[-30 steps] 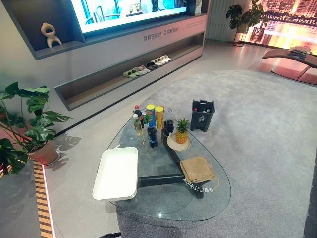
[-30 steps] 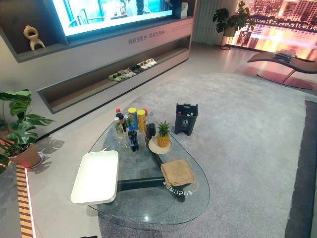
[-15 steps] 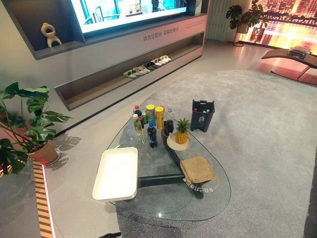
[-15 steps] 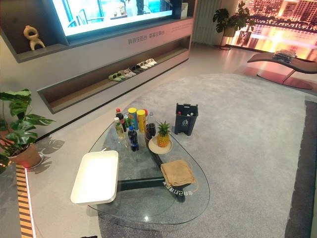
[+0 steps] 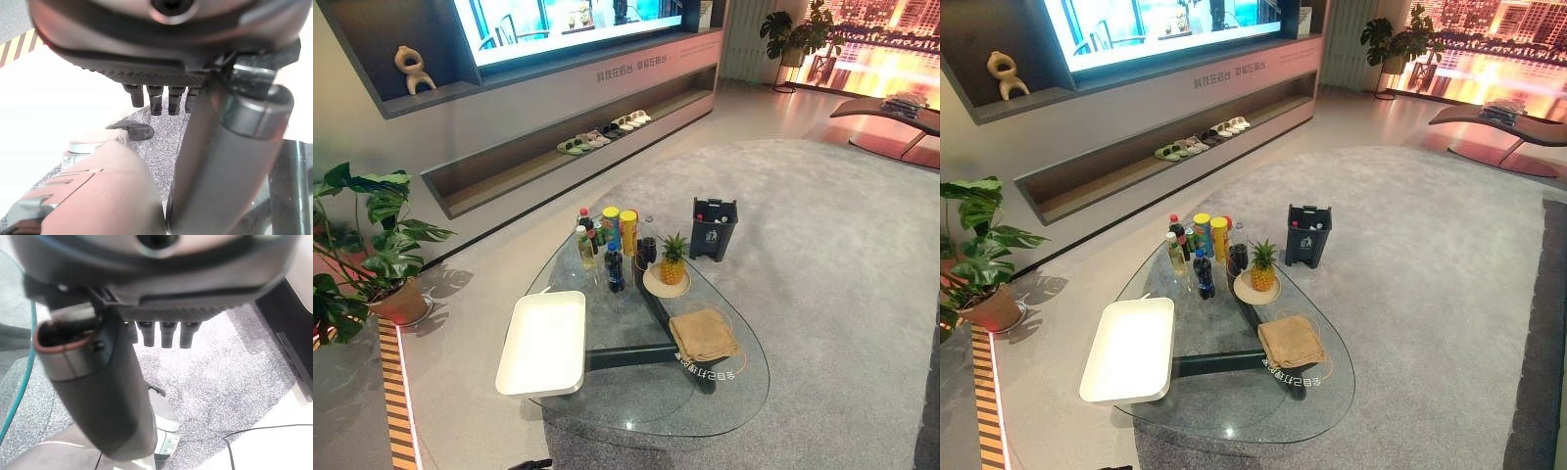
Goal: Wipe the table with a cloth and put it in the basket.
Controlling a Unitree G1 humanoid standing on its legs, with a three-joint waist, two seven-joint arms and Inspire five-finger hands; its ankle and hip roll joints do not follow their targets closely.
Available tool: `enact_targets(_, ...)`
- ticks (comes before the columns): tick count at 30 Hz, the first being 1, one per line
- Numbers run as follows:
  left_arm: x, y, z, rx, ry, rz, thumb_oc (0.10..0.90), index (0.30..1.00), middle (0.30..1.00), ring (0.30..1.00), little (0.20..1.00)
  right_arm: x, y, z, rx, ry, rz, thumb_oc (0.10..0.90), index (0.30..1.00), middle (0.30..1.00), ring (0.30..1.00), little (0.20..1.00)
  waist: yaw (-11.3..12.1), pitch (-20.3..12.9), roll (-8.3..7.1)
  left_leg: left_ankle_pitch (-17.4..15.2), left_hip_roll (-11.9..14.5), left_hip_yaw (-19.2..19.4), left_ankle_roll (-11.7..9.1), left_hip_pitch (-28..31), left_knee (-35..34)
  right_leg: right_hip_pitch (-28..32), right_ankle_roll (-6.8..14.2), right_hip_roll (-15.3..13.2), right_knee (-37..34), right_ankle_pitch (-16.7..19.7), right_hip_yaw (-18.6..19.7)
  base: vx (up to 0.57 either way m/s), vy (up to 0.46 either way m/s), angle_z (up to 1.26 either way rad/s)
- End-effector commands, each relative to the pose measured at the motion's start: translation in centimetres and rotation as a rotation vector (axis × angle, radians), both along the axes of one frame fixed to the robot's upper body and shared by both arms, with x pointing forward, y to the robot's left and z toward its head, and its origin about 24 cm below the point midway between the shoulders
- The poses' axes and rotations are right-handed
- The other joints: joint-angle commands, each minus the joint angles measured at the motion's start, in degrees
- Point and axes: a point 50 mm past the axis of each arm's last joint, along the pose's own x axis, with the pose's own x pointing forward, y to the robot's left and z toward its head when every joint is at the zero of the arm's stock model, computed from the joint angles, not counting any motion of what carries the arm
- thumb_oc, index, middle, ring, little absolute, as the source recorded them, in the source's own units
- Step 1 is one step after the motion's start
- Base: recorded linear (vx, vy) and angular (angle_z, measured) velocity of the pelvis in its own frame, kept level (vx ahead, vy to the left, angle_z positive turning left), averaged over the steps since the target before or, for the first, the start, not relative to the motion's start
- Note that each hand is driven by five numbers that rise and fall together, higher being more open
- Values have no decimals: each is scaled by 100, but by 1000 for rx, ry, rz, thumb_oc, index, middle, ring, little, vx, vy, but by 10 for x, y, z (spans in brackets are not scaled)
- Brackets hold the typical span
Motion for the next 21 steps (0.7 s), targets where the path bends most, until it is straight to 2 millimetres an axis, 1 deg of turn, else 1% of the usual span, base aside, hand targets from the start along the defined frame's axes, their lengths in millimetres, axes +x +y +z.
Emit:
enact_targets(1, 13, 12, 5, 55, -33, 24, 800, 900, 900, 900, 900, 15, -13, 7, -50, -11, 0, 800, 900, 900, 900, 900, 0, 279, 8, -374, -413, 32, 211, 14, 30, -44, -47, 225, 35, -3, -314, 68, 0, 0)
enact_targets(4, 11, 18, 7, 70, -45, 57, 800, 900, 900, 900, 900, 13, -18, 8, -61, -14, -4, 800, 900, 900, 900, 900, -6, 352, -4, -312, -420, 59, 197, -100, 30, -165, -14, 210, 27, 77, -278, 70, -6, 0)
enact_targets(6, 19, 19, 9, 73, -75, 72, 800, 900, 900, 900, 900, 21, -20, 10, -70, -38, -6, 800, 900, 900, 900, 900, -6, 476, 8, -250, -433, 64, 202, -245, 30, -335, -11, 199, 28, 148, -250, -65, 8, -1)
enact_targets(8, 41, 19, 15, 70, -148, 102, 800, 900, 900, 900, 900, 41, -24, 16, -89, -98, -16, 800, 900, 900, 900, 900, -18, 789, 59, -118, -453, 61, 217, -549, 30, -681, -28, 186, 53, 269, -217, -305, 39, -3)
enact_targets(9, 55, 19, 19, 67, -193, 117, 800, 900, 900, 900, 900, 54, -26, 20, -99, -135, -23, 800, 900, 900, 900, 900, -43, 980, 90, -43, -470, 62, 238, -731, 30, -907, -40, 190, 76, 340, -168, -342, 40, -4)
enact_targets(10, 61, 19, 21, 66, -212, 122, 800, 900, 900, 900, 900, 59, -26, 22, -102, -151, -26, 800, 900, 900, 900, 900, -49, 1060, 102, -15, -473, 66, 247, -819, 30, -1007, -51, 196, 84, 362, -154, -356, 24, -6)
enact_targets(11, 76, 19, 27, 65, -259, 139, 800, 900, 900, 900, 900, 72, -28, 26, -111, -182, -38, 800, 900, 900, 900, 900, -65, 1255, 133, 62, -479, 70, 266, -1060, 30, -1268, -77, 215, 112, 422, -121, -273, 6, -7)
enact_targets(14, 100, 22, 39, 55, -347, 195, 800, 900, 900, 900, 900, 87, -30, 32, -123, -230, -45, 800, 900, 900, 900, 900, -88, 1606, 182, 172, -497, 20, 306, -1451, 30, -1715, -137, 277, 286, 418, -41, -214, -4, -7)
enact_targets(15, 103, 23, 41, 53, -360, 201, 800, 900, 900, 900, 900, 89, -30, 33, -123, -236, -48, 800, 900, 900, 900, 900, -90, 1653, 188, 195, -502, 8, 315, -1516, 30, -1800, -150, 293, 353, 396, -22, -260, -42, 0)
enact_targets(16, 115, 26, 48, 55, -405, 208, 800, 900, 900, 900, 900, 96, -30, 35, -122, -273, -69, 800, 900, 900, 900, 900, -63, 1893, 205, 341, -524, -65, 334, -1824, 81, -2203, -217, 360, 791, 264, -9, -235, -50, 0)
enact_targets(17, 116, 26, 49, 57, -410, 206, 800, 900, 900, 900, 900, 98, -30, 36, -122, -280, -73, 800, 900, 900, 900, 900, -55, 1937, 204, 361, -532, -78, 332, -1911, 148, -2291, -234, 369, 905, 226, -18, -277, -65, -1)
enact_targets(19, 122, 28, 53, 65, -431, 209, 800, 900, 900, 900, 900, 104, -32, 39, -129, -301, -67, 800, 900, 900, 900, 900, -43, 2107, 193, 343, -606, -141, 318, -2326, 623, -2637, -283, 374, 1302, 137, -92, -243, -51, 0)
enact_targets(20, 129, 27, 57, 61, -457, 214, 800, 900, 900, 900, 900, 111, -34, 43, -137, -325, -70, 800, 900, 900, 900, 900, -34, 2254, 186, 261, -693, -187, 299, -2793, 1213, -3004, -333, 353, 1754, 5, -164, -267, -47, -1)
enact_targets(21, 131, 27, 58, 60, -467, 217, 800, 900, 900, 900, 900, 112, -35, 44, -139, -332, -78, 800, 900, 900, 900, 900, -37, 2294, 191, 208, -726, -207, 303, -2934, 1407, -3124, -351, 353, 1912, -58, -164, -260, -40, 2)
